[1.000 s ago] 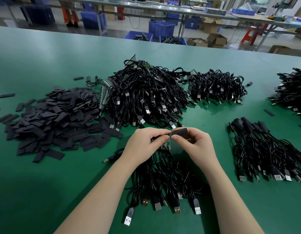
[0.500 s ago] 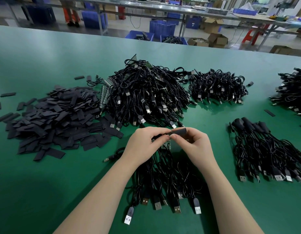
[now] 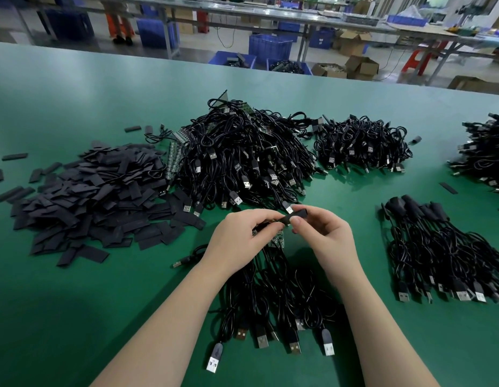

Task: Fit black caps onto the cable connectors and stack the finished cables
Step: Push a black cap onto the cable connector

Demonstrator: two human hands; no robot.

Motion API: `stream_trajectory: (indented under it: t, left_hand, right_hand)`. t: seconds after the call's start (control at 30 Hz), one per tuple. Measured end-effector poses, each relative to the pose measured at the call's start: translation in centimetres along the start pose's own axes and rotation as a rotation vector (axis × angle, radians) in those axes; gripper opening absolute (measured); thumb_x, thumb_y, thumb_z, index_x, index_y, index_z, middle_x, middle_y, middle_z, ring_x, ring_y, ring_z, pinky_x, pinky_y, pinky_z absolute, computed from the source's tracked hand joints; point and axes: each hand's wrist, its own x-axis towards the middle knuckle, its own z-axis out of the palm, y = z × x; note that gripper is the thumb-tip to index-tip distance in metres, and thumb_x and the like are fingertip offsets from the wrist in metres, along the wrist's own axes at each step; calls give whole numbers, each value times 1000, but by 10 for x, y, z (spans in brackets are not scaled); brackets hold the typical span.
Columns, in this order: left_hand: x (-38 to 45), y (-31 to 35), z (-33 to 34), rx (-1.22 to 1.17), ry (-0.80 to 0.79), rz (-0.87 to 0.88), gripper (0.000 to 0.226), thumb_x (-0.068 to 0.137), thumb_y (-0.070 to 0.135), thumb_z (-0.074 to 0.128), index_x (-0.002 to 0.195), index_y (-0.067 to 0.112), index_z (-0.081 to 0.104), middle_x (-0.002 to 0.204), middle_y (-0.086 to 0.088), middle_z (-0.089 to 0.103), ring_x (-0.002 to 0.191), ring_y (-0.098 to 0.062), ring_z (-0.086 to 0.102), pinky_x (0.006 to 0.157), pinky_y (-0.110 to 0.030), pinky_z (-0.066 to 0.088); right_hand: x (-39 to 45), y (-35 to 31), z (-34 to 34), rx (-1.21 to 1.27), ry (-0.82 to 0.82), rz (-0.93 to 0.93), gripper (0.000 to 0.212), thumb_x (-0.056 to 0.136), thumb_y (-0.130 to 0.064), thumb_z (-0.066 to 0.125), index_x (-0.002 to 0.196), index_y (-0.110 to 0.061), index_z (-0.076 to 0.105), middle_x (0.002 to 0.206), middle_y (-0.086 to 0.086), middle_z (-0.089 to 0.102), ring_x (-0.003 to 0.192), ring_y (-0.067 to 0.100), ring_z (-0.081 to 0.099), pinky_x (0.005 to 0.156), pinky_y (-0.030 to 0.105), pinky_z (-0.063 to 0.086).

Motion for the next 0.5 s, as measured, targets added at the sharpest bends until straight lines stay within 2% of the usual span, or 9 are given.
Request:
stream_trajectory:
  t: [0.1, 0.2, 0.27, 0.4, 0.5]
  left_hand:
    - [0, 2, -1, 40, 14, 24, 27, 88, 46, 60, 115, 48, 62, 89, 43, 59, 98, 10, 59, 84, -27, 53]
    - [0, 4, -4, 25, 16, 4, 39, 84, 50, 63, 117, 64, 49, 84, 48, 57, 95, 16, 59, 85, -18, 50]
    - [0, 5, -4, 9, 20, -12, 40, 83, 51, 65, 117, 65, 48, 82, 46, 58, 94, 16, 60, 86, -18, 49]
    - [-1, 5, -5, -6, 30, -18, 40, 83, 50, 67, 115, 65, 49, 97, 27, 70, 97, 14, 61, 90, -24, 52]
    - [-2, 6, -5, -35, 27, -23, 37, 82, 48, 68, 113, 62, 55, 87, 33, 65, 95, 16, 61, 89, -25, 54]
  right_hand:
    - [0, 1, 0, 11, -3, 14, 24, 85, -12, 74, 89, -36, 79, 77, -5, 71, 75, 6, 65, 78, 20, 54]
    - [0, 0, 0, 48, 2, 25, 25, 85, -10, 73, 89, -34, 79, 77, -5, 72, 74, 6, 65, 77, 19, 54]
    - [0, -1, 0, 51, -1, 27, 26, 85, -11, 73, 89, -36, 79, 77, -6, 72, 74, 6, 66, 77, 20, 55]
    - [0, -1, 1, 23, -33, -10, 33, 85, -7, 73, 91, -39, 79, 79, -6, 74, 76, 6, 67, 76, 18, 53]
    - [0, 0, 1, 29, -36, -2, 34, 87, -5, 72, 91, -38, 79, 80, -5, 75, 76, 6, 67, 76, 18, 54]
